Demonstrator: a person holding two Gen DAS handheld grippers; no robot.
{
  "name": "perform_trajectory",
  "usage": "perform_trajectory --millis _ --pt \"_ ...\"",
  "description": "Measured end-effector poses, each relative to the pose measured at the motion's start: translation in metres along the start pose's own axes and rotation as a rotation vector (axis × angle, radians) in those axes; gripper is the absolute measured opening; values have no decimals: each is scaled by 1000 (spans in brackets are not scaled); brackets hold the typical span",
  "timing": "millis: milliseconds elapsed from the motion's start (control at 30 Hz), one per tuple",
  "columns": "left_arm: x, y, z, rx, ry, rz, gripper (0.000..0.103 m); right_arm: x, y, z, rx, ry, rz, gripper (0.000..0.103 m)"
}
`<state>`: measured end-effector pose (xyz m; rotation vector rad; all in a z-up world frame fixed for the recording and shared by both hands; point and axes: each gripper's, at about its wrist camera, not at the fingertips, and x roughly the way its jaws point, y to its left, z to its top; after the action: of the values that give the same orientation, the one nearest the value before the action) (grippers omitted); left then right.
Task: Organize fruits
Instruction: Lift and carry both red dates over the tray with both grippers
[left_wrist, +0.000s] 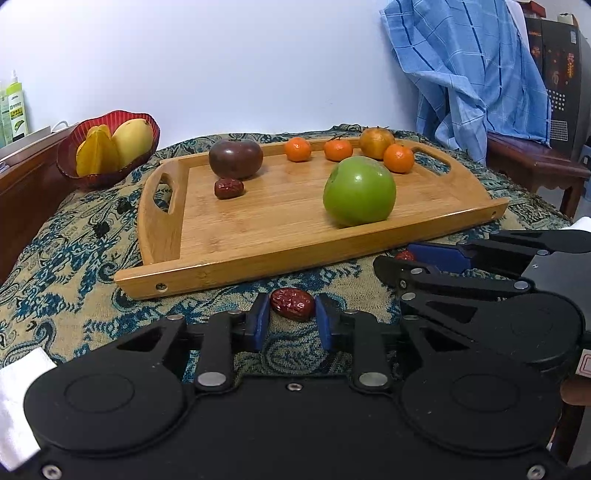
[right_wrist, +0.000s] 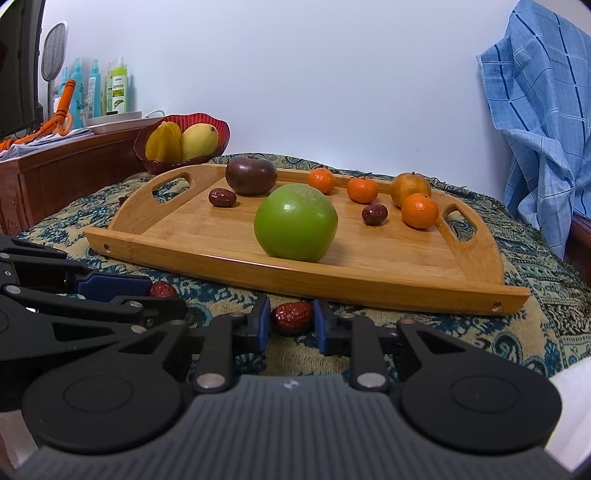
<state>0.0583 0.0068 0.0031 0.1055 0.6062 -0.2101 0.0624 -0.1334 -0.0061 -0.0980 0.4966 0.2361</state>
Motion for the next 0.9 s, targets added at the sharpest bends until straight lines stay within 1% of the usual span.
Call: perform_trajectory --millis 167,333,467,600,900 --pt "-5 -1 1 -4 -23 -9 26 -4 -1 2 19 -33 -7 30" --pt "-11 -5 2 29 -52 -5 25 -8 -4 5 56 -75 -12 29" --pt "-13 -5 4 25 -60 -8 25 -14 -6 8 79 -115 -12 29" --pt "-15 -4 7 17 -73 -8 25 -16 -7 11 98 -133 -9 29" --pt "-21 3 31 5 -126 -6 25 -18 -10 27 118 -179 1 29"
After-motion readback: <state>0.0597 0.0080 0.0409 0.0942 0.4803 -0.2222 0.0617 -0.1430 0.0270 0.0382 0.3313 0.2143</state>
